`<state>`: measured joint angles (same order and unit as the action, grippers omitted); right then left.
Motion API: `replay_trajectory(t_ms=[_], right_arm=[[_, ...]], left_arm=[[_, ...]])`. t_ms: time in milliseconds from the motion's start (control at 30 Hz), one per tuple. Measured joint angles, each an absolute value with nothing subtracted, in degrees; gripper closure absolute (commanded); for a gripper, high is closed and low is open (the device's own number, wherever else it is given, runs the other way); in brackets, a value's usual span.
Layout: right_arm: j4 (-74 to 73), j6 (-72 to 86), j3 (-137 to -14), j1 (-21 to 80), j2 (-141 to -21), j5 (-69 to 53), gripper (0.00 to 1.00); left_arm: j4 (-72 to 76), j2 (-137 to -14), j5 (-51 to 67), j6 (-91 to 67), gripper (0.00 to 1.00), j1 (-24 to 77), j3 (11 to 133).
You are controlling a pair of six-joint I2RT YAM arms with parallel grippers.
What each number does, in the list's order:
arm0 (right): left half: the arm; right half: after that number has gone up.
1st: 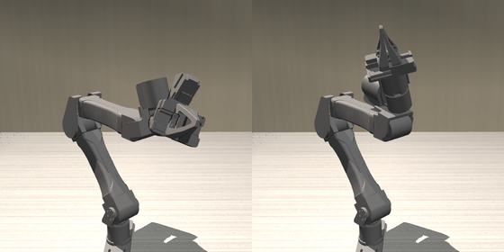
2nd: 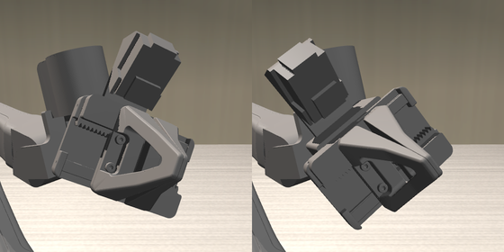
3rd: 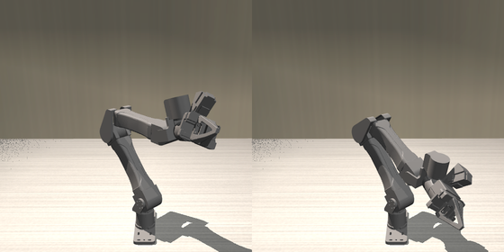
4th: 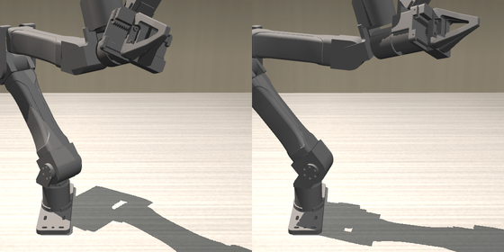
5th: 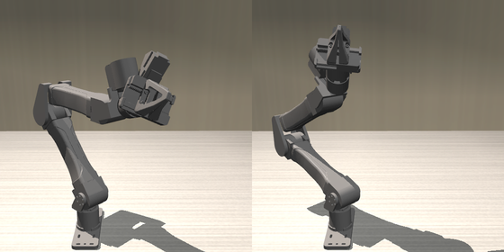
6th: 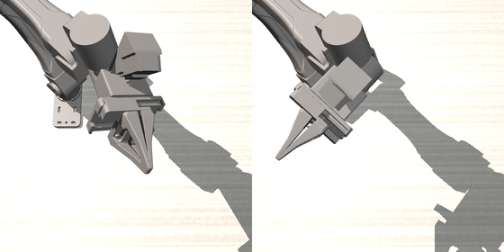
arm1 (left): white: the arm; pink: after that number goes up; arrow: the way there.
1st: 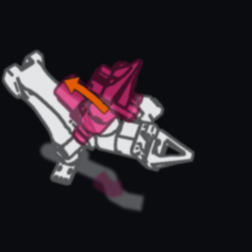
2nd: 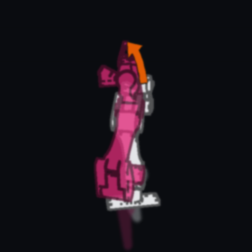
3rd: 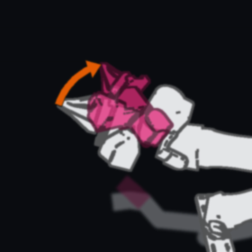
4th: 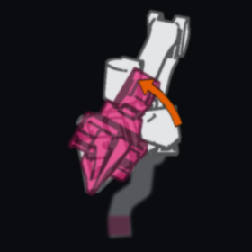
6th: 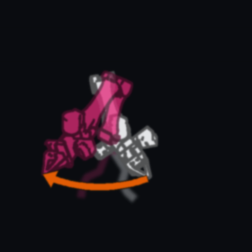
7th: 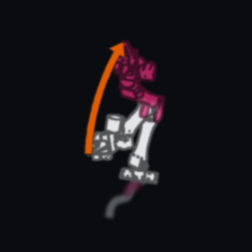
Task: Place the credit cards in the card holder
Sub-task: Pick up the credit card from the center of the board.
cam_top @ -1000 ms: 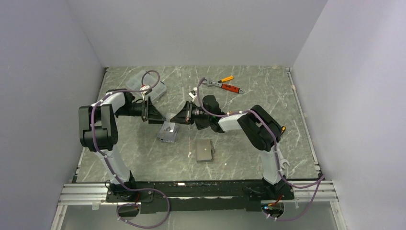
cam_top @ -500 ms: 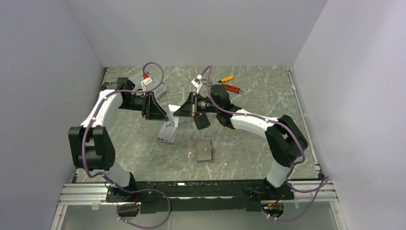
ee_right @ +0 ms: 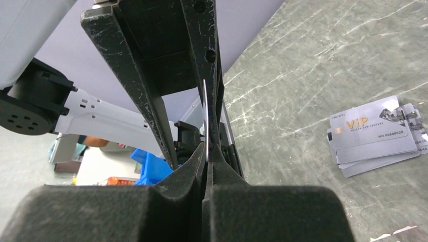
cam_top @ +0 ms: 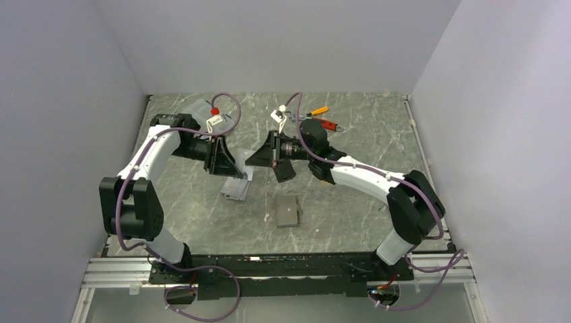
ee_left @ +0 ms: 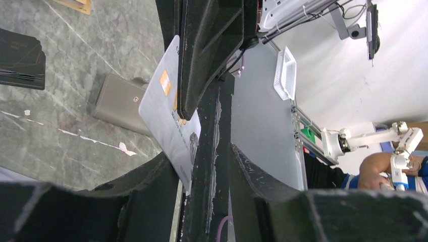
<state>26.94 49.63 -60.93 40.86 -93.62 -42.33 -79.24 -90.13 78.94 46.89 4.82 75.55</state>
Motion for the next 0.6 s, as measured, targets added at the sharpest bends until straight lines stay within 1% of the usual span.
replay_trajectory(t_ms=[233,367,500,600], right_arm=[[22.3,44.1,-61.3,42.4,-91.6,-39.6,1.0],[21.6,42.7,-61.3,42.9,-91.1,-39.2,1.0],[20.8,41.1,-61.3,43.7,-90.7,-38.6,1.0],[19.2,39.9,-61.4,44.8,-90.7,-38.4,1.0]], left_arm=[[-86.3,-92.2,79.3,54.0,0.56,4.8,77.6],[-87.3,-92.2,79.2,55.0,0.61,4.8,77.7],[-87.9,-92.7,79.2,55.3,0.62,4.6,77.9],[-88.2,-93.1,79.3,55.4,0.65,4.3,78.3]])
